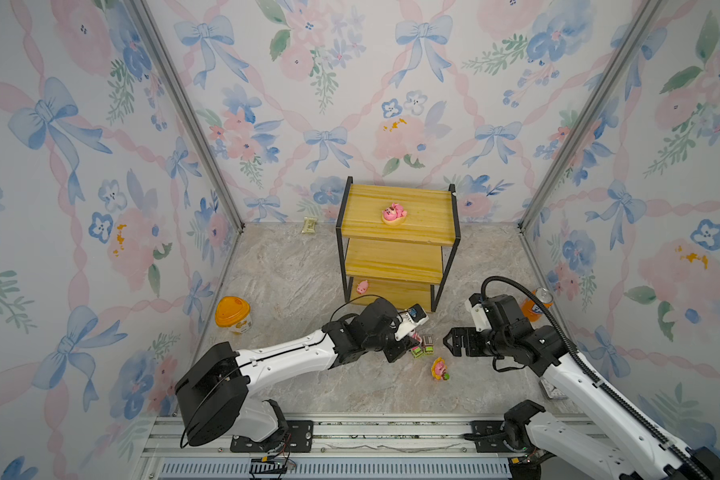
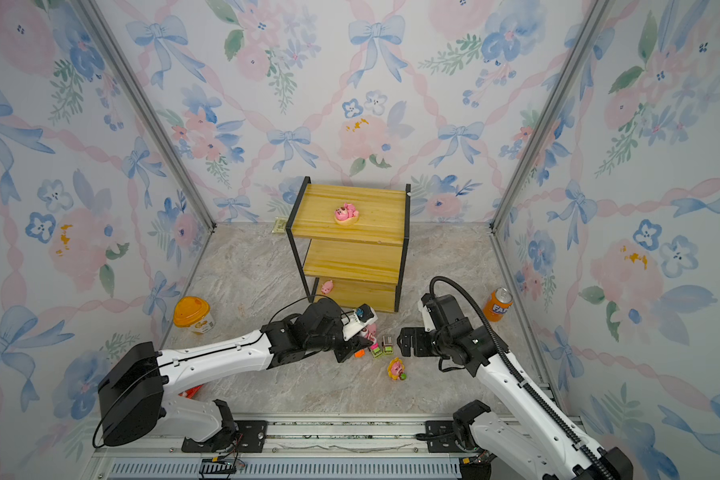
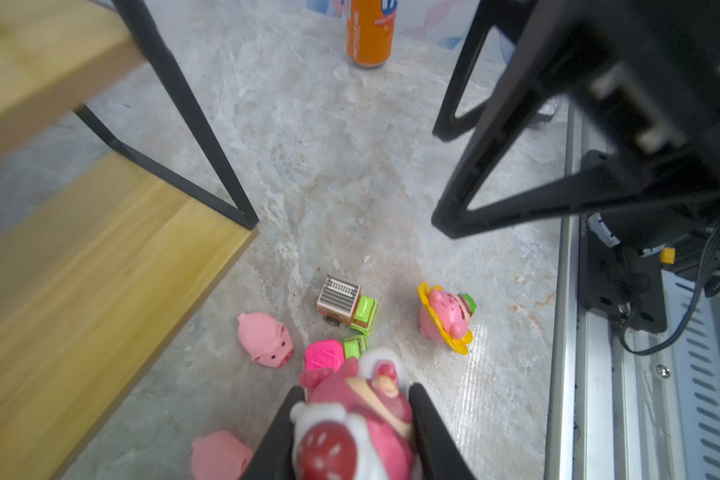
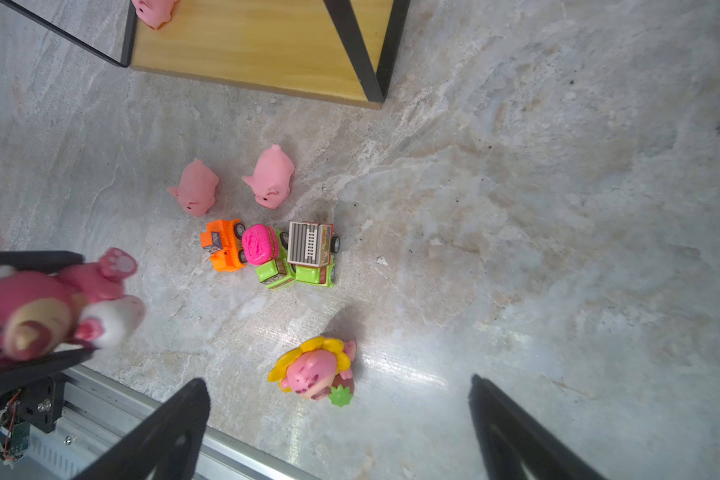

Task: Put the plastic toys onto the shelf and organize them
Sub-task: 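Lift the pink bear figurine with the left gripper up toward the top shelf, then carry the pink bear over the top shelf beside the donut figurine with the left gripper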

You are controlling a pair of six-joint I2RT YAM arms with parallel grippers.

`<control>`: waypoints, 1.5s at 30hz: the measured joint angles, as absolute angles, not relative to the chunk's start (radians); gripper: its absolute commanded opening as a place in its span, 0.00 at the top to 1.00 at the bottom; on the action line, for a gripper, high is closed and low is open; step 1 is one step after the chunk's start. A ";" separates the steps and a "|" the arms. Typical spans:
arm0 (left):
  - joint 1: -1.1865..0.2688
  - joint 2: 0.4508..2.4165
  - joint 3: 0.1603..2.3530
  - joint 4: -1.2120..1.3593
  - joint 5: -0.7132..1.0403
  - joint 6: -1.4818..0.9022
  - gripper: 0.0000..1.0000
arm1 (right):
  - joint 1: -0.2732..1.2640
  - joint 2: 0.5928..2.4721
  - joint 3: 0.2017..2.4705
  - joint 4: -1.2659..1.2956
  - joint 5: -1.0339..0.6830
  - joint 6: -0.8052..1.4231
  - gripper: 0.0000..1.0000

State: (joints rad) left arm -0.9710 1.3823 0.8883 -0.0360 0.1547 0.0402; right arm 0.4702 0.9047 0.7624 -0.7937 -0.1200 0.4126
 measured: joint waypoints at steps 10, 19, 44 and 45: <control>-0.877 1.300 1.131 -0.201 0.118 0.049 0.85 | 0.470 0.995 0.762 -0.778 -0.121 0.419 0.01; -0.825 1.313 1.388 -0.330 0.004 0.094 0.85 | 0.470 1.044 0.762 -0.764 -0.120 0.426 0.01; -0.561 1.366 1.629 -0.418 -0.094 0.215 0.81 | 0.447 1.069 0.749 -0.725 -0.120 0.412 0.01; -0.555 1.374 1.635 -0.418 -0.088 0.218 0.81 | 0.445 1.071 0.749 -0.722 -0.120 0.411 0.01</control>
